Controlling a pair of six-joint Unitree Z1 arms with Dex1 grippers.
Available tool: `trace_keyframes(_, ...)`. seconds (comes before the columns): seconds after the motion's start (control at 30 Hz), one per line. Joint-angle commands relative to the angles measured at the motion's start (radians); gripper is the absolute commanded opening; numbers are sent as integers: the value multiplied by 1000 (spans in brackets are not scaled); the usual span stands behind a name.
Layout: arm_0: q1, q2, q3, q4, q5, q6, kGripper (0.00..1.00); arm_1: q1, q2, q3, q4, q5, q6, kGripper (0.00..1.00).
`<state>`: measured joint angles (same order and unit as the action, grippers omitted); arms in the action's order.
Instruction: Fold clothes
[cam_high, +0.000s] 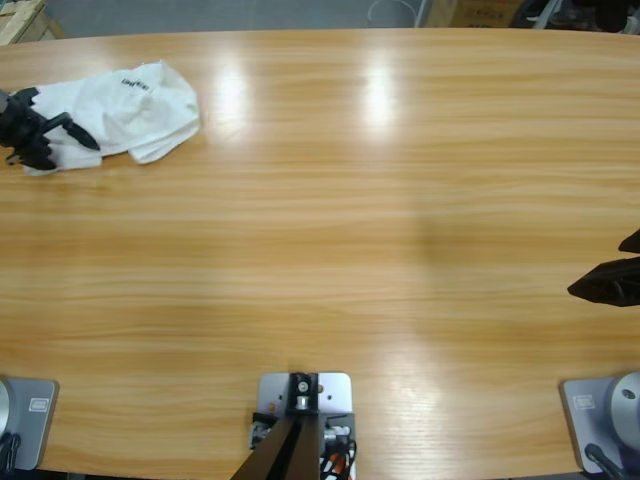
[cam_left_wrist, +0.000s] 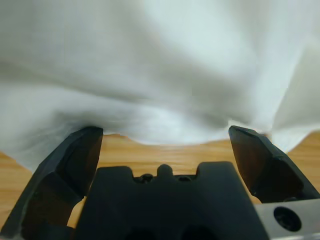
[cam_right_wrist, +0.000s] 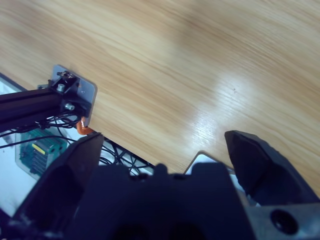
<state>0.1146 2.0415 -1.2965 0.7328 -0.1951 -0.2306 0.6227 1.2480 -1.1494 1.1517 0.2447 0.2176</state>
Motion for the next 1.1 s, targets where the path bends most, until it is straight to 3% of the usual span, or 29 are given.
trace_keyframes(0.03, 44, 22, 48, 3, 34, -17, 1000, -14, -5, 39, -9, 21, -4, 1000)
trace_keyframes(0.3, -125, -270, 143, -30, -14, 15, 1000, -14, -17, 50, -30, 8, -7, 1000)
trace_keyframes(0.4, -258, -373, 183, -36, -23, 19, 1000, -14, -17, 73, -74, -2, -7, 1000)
trace_keyframes(0.5, -424, -452, 201, -35, -51, 31, 1000, 6, 7, 146, -221, -13, -7, 1000)
trace_keyframes(0.6, -619, -559, 217, -35, -90, 62, 1000, 80, 3, 184, -347, -93, -58, 1000)
trace_keyframes(0.7, -760, -610, 221, -19, 17, 101, 1000, 117, -9, 218, -439, -146, -149, 1000)
trace_keyframes(0.87, -917, -672, 238, 17, 236, 132, 1000, 129, -38, 305, -561, -80, -194, 1000)
trace_keyframes(0.93, -966, -686, 235, 15, 256, 130, 1000, 129, -16, 324, -568, -25, -226, 1000)
trace_keyframes(1.1, -1055, -665, 221, -6, 284, 89, 1000, 129, 27, 326, -595, -4, -256, 1000)
